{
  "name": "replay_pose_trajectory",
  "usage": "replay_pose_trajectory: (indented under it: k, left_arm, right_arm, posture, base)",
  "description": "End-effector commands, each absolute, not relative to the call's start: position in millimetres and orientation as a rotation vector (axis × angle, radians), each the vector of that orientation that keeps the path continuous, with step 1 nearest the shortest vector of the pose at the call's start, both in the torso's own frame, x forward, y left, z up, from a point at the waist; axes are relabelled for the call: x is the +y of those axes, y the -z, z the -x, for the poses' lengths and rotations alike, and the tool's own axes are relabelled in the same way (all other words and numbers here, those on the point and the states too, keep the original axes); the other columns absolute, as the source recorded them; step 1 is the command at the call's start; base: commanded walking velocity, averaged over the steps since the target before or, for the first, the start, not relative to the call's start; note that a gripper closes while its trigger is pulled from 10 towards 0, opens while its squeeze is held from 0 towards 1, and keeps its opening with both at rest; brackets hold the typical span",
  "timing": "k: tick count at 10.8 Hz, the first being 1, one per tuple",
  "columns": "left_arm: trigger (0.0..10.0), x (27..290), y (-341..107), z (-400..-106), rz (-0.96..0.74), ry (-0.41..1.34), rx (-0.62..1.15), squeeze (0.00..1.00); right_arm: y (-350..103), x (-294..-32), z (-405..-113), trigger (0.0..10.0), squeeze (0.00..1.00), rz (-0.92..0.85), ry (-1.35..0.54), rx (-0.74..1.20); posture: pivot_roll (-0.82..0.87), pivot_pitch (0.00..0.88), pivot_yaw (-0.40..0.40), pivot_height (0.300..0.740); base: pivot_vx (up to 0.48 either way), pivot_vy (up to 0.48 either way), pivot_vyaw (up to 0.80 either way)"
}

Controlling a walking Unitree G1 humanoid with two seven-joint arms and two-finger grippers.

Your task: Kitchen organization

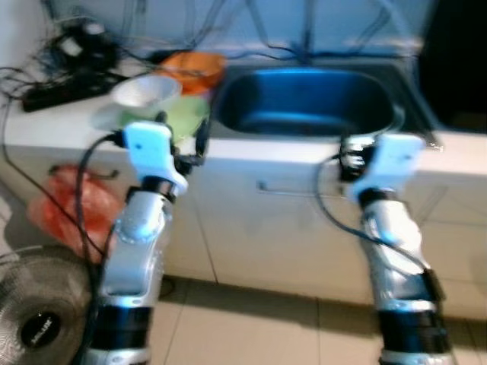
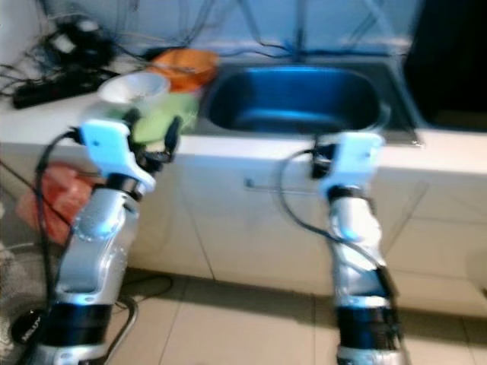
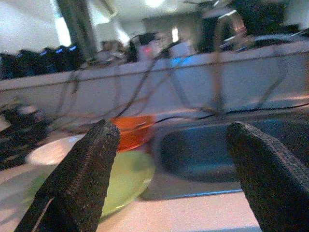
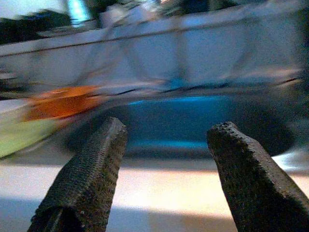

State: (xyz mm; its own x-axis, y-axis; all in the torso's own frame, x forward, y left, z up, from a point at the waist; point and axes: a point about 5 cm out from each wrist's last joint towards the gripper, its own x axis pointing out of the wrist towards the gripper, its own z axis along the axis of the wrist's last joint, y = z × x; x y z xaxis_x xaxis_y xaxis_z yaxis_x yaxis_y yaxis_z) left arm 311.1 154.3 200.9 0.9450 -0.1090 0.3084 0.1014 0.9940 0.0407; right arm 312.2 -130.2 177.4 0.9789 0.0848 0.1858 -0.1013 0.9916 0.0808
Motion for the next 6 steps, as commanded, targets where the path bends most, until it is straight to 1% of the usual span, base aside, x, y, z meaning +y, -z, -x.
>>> replay_pose_trajectory:
  k: [1, 3, 6]
  left_arm:
    - [10.0, 151.2, -202.7, -313.6, -0.013, 0.121, -0.311, 0.0]
    - [10.0, 151.7, -207.6, -318.7, -0.013, 0.116, -0.322, 0.0]
    - [10.0, 154.6, -206.6, -318.7, -0.004, 0.103, -0.317, 0.0]
  right_arm:
    - [-174.4, -134.2, -310.1, 10.0, 0.0, -0.097, -0.1, -0.163]
    - [-166.5, -142.9, -315.7, 10.0, 0.0, -0.108, -0.044, -0.119]
    - [-168.6, -145.4, -318.0, 10.0, 0.0, -0.143, -0.058, -0.111]
  posture:
    - [0.02, 0.0, 0.108, 0.74]
    - [0.03, 0.0, 0.113, 0.74]
    - [0.04, 0.0, 0.108, 0.74]
  base:
    - [0.356, 0.0, 0.0]
    - [0.349, 0.0, 0.0]
    - [0.364, 0.0, 0.0]
